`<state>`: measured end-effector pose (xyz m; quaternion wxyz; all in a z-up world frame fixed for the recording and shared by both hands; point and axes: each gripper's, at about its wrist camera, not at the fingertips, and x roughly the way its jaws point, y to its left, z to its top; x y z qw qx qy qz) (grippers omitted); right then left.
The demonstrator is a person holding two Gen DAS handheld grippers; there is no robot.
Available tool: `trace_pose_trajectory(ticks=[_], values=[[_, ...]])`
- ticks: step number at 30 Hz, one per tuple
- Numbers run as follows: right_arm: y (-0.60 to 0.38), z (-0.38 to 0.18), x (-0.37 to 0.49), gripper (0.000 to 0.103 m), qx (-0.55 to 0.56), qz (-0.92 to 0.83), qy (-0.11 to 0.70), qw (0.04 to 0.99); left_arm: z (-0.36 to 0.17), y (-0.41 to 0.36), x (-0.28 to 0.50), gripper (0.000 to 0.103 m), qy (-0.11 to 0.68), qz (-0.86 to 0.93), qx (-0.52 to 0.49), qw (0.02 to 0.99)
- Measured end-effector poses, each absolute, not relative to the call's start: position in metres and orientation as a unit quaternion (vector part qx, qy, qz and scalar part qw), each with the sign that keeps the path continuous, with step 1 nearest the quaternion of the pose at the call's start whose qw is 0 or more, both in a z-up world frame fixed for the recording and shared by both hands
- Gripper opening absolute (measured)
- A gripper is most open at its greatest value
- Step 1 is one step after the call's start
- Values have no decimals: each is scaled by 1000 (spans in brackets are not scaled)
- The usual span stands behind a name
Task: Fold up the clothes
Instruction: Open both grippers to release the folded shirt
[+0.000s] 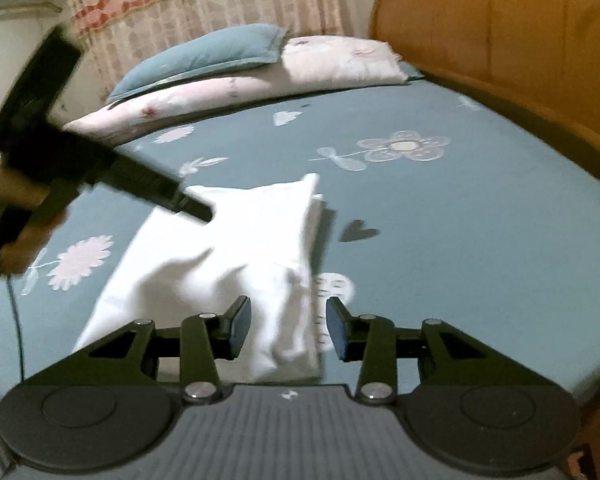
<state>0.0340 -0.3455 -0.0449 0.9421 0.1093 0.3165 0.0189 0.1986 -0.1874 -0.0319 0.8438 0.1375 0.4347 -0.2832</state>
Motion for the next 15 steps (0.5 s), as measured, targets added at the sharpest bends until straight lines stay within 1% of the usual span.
trace_pose_trajectory(ticks=[2, 4, 5, 7, 10, 11, 12, 15], values=[[-335, -46, 43, 57, 112, 42, 318, 940, -35, -162, 181, 58, 429, -272, 144, 850], [-327, -49, 53, 58, 122, 74, 317, 937, -40, -137, 165, 61, 428, -263, 135, 854], [-325, -52, 58, 61, 131, 85, 322, 934, -43, -126, 156, 62, 428, -259, 131, 856], [-322, -63, 70, 61, 144, 91, 341, 925, -49, -110, 138, 64, 431, -253, 119, 858], [-322, -65, 69, 61, 143, 82, 346, 923, -56, -98, 108, 66, 425, -262, 110, 859], [-322, -66, 69, 61, 143, 79, 348, 923, -58, -95, 98, 72, 419, -270, 107, 860], [-322, -67, 68, 61, 143, 76, 350, 923, -61, -94, 90, 74, 414, -277, 108, 860], [-323, -69, 68, 62, 142, 67, 356, 921, -77, -104, 76, 74, 406, -271, 144, 861]])
